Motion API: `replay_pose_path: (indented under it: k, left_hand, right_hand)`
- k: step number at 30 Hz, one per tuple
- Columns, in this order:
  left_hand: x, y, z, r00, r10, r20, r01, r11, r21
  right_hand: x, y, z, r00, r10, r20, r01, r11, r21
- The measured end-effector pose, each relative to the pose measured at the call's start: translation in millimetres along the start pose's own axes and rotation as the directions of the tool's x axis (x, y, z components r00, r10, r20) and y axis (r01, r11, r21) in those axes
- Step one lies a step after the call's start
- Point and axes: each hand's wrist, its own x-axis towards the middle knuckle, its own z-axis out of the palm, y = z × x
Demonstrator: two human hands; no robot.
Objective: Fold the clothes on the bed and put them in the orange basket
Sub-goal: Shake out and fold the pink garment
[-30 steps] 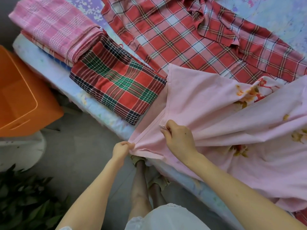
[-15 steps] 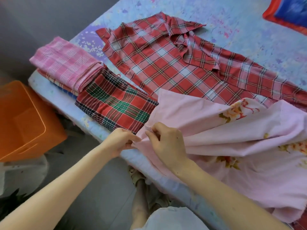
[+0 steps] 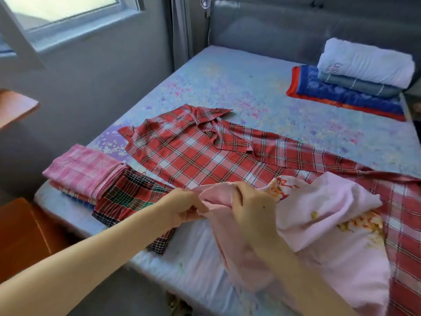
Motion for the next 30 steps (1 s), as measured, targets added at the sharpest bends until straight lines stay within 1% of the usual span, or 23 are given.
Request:
replay_pose_path:
  k: [2, 3, 5, 7, 8, 10, 11, 12, 15, 16, 18, 19, 21, 22, 24, 26, 27, 28, 29, 30]
  left_hand:
    - [-14, 14, 12, 1.000, 0.023, 0.017, -0.024, 0.997, 0.070]
    - [-24, 24, 20, 0.999, 0.036, 0.026, -0.039, 0.994, 0.104]
    - [-36, 40, 35, 0.998, 0.048, 0.032, -0.051, 0.992, 0.119]
    - [-45, 55, 54, 0.998, 0.046, 0.048, -0.052, 0.990, 0.128]
    - [-49, 60, 62, 0.997, 0.044, 0.059, -0.052, 0.989, 0.136]
    - [-55, 66, 79, 0.995, 0.041, 0.093, -0.053, 0.989, 0.136]
    - [-57, 69, 85, 0.994, 0.038, 0.107, -0.051, 0.992, 0.119]
    - [-60, 71, 91, 0.993, 0.043, 0.110, -0.056, 0.992, 0.114]
    - [-64, 80, 106, 0.993, 0.072, 0.099, -0.090, 0.976, 0.196]
    - [-66, 84, 113, 0.991, 0.083, 0.110, -0.105, 0.971, 0.214]
    - [-67, 91, 123, 0.986, 0.119, 0.121, -0.147, 0.954, 0.262]
    - [-70, 96, 130, 0.982, 0.135, 0.131, -0.171, 0.932, 0.321]
    - [-75, 108, 140, 0.972, 0.180, 0.153, -0.230, 0.871, 0.434]
    - [-78, 116, 144, 0.961, 0.211, 0.180, -0.272, 0.838, 0.473]
    - [-83, 131, 150, 0.939, 0.250, 0.237, -0.339, 0.792, 0.508]
    - [-86, 145, 152, 0.925, 0.262, 0.277, -0.371, 0.782, 0.500]
    - [-87, 150, 154, 0.903, 0.301, 0.306, -0.421, 0.765, 0.488]
    - [-87, 154, 156, 0.864, 0.361, 0.350, -0.496, 0.729, 0.472]
    - [-89, 158, 159, 0.808, 0.435, 0.398, -0.586, 0.666, 0.462]
    - [-91, 163, 161, 0.735, 0.519, 0.436, -0.678, 0.566, 0.469]
  right_hand:
    - [20, 16, -26, 0.986, 0.034, -0.163, -0.039, 0.999, -0.026]
    - [24, 19, -38, 0.981, 0.023, -0.190, -0.031, 0.999, -0.036]
    - [23, 16, -46, 0.992, -0.050, -0.118, 0.044, 0.997, -0.056]
    - [15, 7, -48, 0.997, -0.068, -0.046, 0.067, 0.997, -0.028]
    - [11, 7, -47, 0.998, -0.044, -0.040, 0.044, 0.999, 0.002]
    - [10, 13, -54, 0.997, 0.025, -0.076, -0.020, 0.998, 0.063]
    - [10, 17, -59, 0.995, 0.035, -0.090, -0.027, 0.996, 0.083]
    - [10, 18, -65, 0.996, 0.025, -0.085, -0.016, 0.995, 0.103]
    - [8, 19, -85, 0.999, -0.041, -0.036, 0.046, 0.984, 0.171]
    - [10, 22, -90, 0.999, -0.045, -0.016, 0.047, 0.984, 0.171]
    - [16, 31, -93, 0.999, 0.005, 0.033, -0.010, 0.989, 0.148]
    - [20, 34, -95, 0.997, 0.054, 0.048, -0.060, 0.989, 0.138]
    - [31, 41, -100, 0.993, 0.114, 0.002, -0.113, 0.982, 0.149]
    - [38, 43, -108, 0.990, 0.144, -0.010, -0.140, 0.974, 0.180]
    - [58, 46, -129, 0.982, 0.191, 0.009, -0.187, 0.953, 0.238]
    - [81, 44, -156, 0.979, 0.198, 0.056, -0.206, 0.952, 0.228]
    - [91, 43, -170, 0.978, 0.188, 0.087, -0.203, 0.954, 0.219]
    - [101, 39, -181, 0.980, 0.172, 0.102, -0.192, 0.955, 0.228]
    - [109, 35, -193, 0.982, 0.160, 0.102, -0.181, 0.951, 0.251]
    - [119, 32, -206, 0.984, 0.152, 0.093, -0.172, 0.945, 0.277]
